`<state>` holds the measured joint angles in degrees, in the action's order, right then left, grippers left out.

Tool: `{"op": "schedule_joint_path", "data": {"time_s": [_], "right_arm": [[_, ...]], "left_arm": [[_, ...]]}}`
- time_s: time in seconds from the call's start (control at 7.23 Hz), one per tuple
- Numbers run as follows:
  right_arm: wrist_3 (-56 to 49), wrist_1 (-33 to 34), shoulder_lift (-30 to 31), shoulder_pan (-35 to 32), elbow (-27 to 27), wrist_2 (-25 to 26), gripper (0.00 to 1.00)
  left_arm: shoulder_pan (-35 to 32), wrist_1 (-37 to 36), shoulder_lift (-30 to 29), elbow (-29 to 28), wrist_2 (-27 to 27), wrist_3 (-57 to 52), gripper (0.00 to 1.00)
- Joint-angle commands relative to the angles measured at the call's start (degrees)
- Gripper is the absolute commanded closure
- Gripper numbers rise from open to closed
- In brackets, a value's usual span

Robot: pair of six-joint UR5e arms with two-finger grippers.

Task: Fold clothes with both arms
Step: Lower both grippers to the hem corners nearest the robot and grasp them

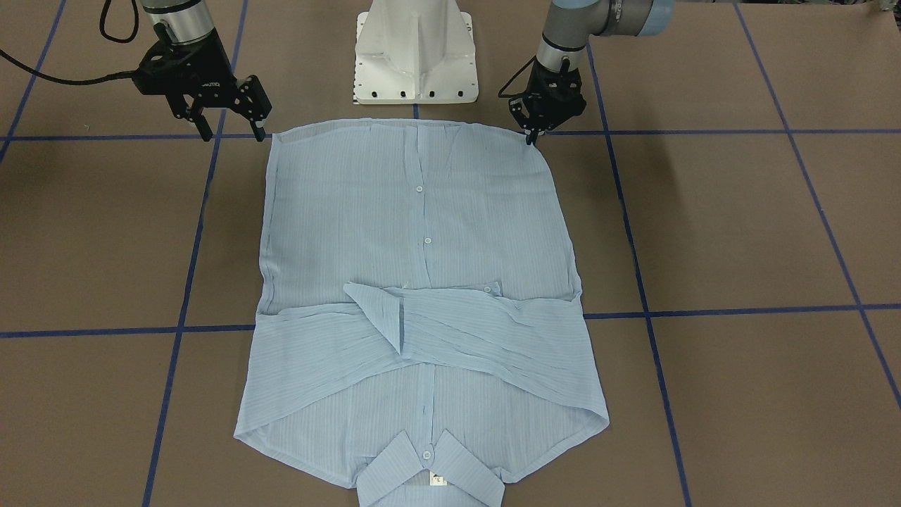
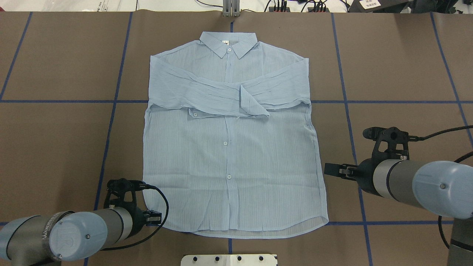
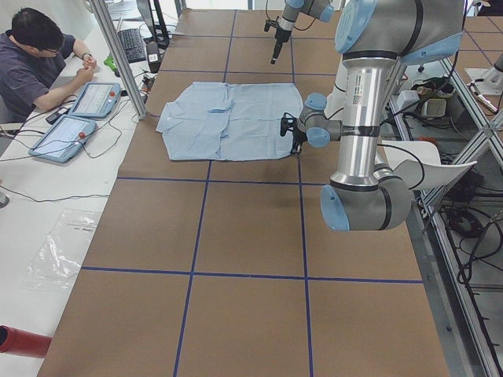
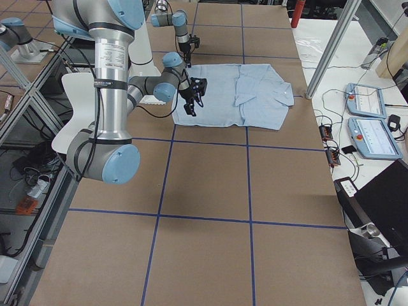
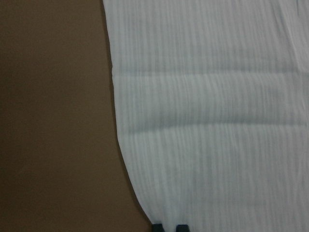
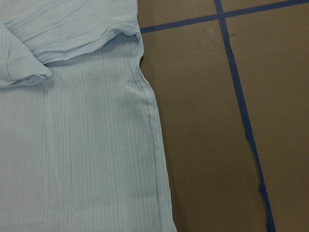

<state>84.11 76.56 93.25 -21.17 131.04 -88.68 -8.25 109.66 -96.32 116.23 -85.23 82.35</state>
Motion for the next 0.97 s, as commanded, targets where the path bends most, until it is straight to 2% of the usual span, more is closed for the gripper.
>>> {"op": "schedule_joint_path", "data": {"time_s": [0.0, 0.14, 0.28, 0.41, 0.69, 0.83], "right_arm": [[0.2, -0.1, 0.0, 0.5, -0.1, 0.1, 0.00], [2.0, -0.4, 0.0, 1.6, -0.1, 0.8, 0.00], [4.6, -1.3, 0.1, 4.4, -0.1, 5.2, 0.00], [7.1, -1.3, 0.2, 6.3, -0.2, 6.5, 0.00], [13.1, -1.4, 1.4, 12.6, -1.0, 15.4, 0.02], [14.9, -1.4, 1.4, 14.3, -1.9, 17.4, 0.04]], "left_arm": [[-0.3, 0.0, 0.0, 1.0, 0.1, 0.0, 1.00], [-0.4, 0.0, -0.4, 2.1, 0.1, 0.0, 1.00], [-0.3, 0.0, -0.5, 2.6, 0.1, 0.0, 1.00], [-0.4, 0.1, -0.4, 3.7, 0.2, 0.0, 1.00], [-0.4, 0.1, -0.4, 5.0, 0.6, 0.0, 1.00], [-0.4, 0.1, -0.3, 5.0, 1.5, 0.0, 1.00]]}}
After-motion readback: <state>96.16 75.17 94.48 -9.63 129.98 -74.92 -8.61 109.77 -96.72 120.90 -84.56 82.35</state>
